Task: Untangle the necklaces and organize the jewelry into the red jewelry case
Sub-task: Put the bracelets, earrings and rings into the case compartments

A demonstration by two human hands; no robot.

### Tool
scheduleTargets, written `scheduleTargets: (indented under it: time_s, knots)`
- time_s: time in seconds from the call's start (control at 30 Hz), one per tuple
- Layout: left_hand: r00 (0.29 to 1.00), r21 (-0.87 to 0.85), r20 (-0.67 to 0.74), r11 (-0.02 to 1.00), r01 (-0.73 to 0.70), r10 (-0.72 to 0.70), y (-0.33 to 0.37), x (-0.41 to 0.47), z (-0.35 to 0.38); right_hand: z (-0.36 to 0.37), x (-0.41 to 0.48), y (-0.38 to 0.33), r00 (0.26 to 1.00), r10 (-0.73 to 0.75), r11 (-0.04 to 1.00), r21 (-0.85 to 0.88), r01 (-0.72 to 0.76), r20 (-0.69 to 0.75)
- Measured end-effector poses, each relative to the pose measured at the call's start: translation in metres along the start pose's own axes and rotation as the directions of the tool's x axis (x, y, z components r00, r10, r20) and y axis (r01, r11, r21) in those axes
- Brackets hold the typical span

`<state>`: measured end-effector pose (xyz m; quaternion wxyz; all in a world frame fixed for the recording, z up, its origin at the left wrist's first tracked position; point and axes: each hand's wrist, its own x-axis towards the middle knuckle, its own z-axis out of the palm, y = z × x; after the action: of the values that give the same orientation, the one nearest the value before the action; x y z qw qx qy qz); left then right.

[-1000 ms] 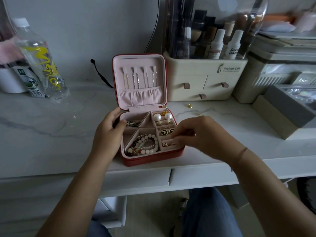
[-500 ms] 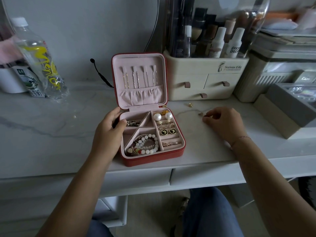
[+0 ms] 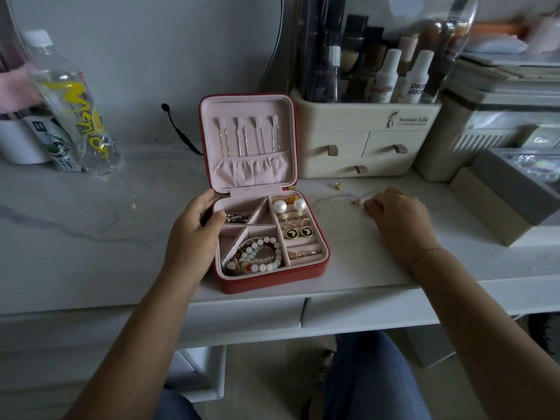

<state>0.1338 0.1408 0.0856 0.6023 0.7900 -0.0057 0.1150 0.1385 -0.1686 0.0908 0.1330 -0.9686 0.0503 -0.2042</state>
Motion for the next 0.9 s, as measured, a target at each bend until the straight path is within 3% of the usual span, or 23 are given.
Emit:
scheduleTargets:
  time_s: [0.23, 0.33, 0.4, 0.53, 0.9]
  knots:
    - [1.000, -0.007, 0.000, 1.000, -0.001, 0.001, 0.002, -0.001, 0.000, -0.004, -0.001, 0.002, 0.999, 0.008, 0.998, 0.070, -0.006, -0.032]
    - [1.000, 0.004, -0.003, 1.000, -0.006, 0.006, 0.002, 0.000, 0.000, -0.021, -0.018, -0.021, 0.996, -0.072, 0.909, 0.406, 0.089, -0.057]
    - [1.000, 0.016, -0.007, 1.000, -0.010, 0.010, 0.001, 0.001, 0.000, -0.034, -0.033, -0.047, 0.977, -0.214, 0.828, 0.529, 0.188, -0.013]
    - [1.000, 0.001, 0.002, 1.000, -0.005, 0.005, -0.002, 0.002, 0.000, -0.042, -0.052, -0.077, 0.877, -0.468, 0.749, 0.576, 0.326, 0.112]
    - [1.000, -0.009, 0.007, 1.000, -0.005, 0.005, -0.002, 0.001, 0.000, -0.043, -0.051, -0.081, 0.788, -0.587, 0.712, 0.582, 0.393, 0.186]
